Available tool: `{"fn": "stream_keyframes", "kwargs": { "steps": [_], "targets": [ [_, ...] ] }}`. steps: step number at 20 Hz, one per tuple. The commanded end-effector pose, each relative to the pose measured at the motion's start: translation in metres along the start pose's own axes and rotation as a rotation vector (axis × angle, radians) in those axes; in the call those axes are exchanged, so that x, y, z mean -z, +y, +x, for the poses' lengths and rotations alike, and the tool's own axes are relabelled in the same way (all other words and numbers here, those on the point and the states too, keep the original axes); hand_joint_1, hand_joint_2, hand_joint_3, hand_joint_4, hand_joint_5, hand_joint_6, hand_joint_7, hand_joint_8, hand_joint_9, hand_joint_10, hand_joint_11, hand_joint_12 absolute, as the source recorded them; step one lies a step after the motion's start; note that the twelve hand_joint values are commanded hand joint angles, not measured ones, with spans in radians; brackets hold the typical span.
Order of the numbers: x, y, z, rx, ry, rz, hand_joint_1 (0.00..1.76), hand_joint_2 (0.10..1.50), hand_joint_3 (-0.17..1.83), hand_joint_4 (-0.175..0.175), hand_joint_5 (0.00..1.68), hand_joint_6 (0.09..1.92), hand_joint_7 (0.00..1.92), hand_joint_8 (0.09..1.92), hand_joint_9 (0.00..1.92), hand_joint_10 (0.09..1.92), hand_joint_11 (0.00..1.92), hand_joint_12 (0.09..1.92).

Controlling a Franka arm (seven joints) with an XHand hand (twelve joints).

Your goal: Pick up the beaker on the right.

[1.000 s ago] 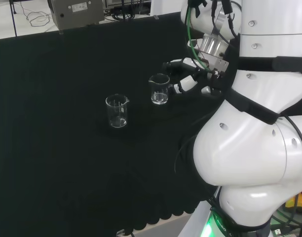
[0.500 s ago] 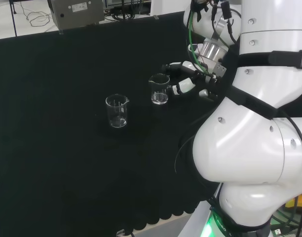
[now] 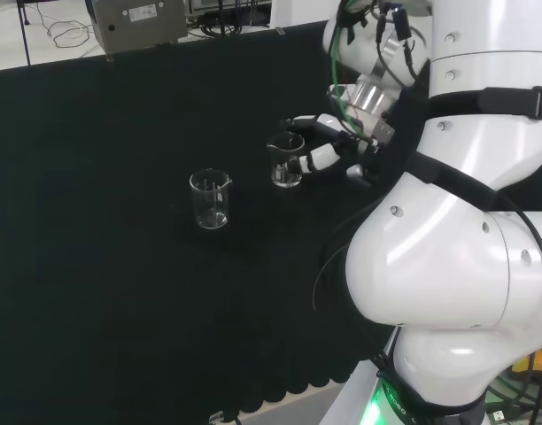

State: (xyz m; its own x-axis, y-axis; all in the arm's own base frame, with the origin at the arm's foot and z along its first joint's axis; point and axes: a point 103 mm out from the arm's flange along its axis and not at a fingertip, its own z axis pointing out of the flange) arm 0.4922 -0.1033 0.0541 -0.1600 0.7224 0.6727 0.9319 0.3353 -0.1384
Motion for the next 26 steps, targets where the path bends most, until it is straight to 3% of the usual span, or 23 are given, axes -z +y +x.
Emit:
{"fn": "stream_keyframes", "kwargs": {
  "steps": [1,9,22,26],
  "targets": [
    [-0.016,0.009,0.0,0.016,0.046,0.011,0.82,0.48,0.58,-0.056,0.44,0.09,0.2,0.68,0.4,0.66,0.02,1.4],
    [-0.005,0.002,-0.01,-0.005,0.088,-0.061,0.82,0.5,0.54,-0.055,0.45,0.09,0.21,0.69,0.41,0.65,0.02,1.4],
    [-0.009,0.005,-0.003,0.032,0.106,-0.061,0.86,0.51,0.52,-0.051,0.52,0.09,0.28,0.7,0.48,0.64,0.06,1.39],
    [-0.009,0.006,-0.003,0.023,0.103,-0.078,0.86,0.51,0.52,-0.051,0.53,0.09,0.29,0.7,0.49,0.64,0.07,1.38]
  ]
}}
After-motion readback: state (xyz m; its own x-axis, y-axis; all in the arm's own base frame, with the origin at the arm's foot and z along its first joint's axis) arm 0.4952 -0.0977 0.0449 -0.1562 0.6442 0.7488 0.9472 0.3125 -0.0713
